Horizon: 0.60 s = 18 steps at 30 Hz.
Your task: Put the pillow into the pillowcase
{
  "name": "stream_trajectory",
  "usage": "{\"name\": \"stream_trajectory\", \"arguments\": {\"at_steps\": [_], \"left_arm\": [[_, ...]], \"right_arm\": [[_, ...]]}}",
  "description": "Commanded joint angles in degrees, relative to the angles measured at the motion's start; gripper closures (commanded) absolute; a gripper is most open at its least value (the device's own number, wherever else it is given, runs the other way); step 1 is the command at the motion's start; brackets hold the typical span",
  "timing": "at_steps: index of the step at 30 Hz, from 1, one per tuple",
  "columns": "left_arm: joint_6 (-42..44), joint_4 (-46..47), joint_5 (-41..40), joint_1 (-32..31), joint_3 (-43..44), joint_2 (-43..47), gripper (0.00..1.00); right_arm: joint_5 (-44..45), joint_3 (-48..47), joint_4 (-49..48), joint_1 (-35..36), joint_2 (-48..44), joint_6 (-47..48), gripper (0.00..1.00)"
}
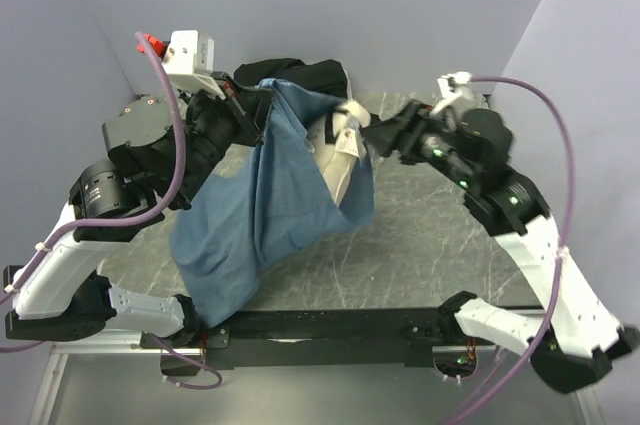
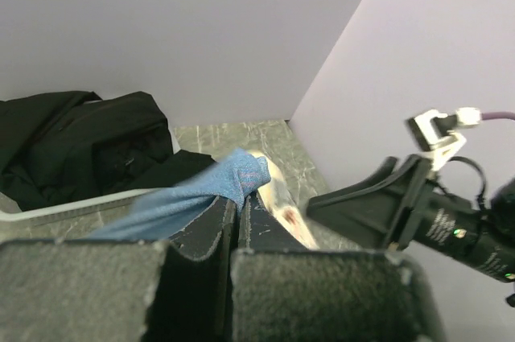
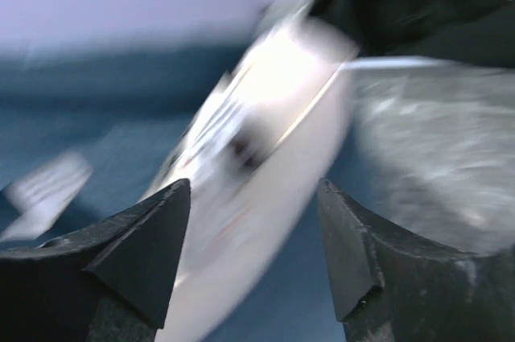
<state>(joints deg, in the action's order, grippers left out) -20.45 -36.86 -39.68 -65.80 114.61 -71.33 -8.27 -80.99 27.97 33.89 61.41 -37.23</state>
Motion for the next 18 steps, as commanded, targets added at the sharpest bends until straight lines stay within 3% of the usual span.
{"name": "stream_trajectory", "arguments": {"at_steps": [1,5,12,18], "left_arm": [[0.85,9.18,-1.45,0.23,0.53,1.9,0.99],[0.67,9.88,-1.19,0.5,-0.61,1.81,0.99],[0.5,10.32,-0.66,1.2,-1.58,1.55,0.99],[-0.12,11.46,-0.13,2.25,-3.86,1.72,0.99]], "right_arm": [[-0.87,6.44,-2.22,-9.0,-7.07,-0.38,0.28],[-6.48,15.23,-4.94,-13.58,-11.48,-2.75,0.27],[-10.01,33.15,-8.8,-14.11,-22.01,-8.2,0.28],[-13.88,37.31,-13.99,-14.03,-20.2,-10.84,0.28]]}}
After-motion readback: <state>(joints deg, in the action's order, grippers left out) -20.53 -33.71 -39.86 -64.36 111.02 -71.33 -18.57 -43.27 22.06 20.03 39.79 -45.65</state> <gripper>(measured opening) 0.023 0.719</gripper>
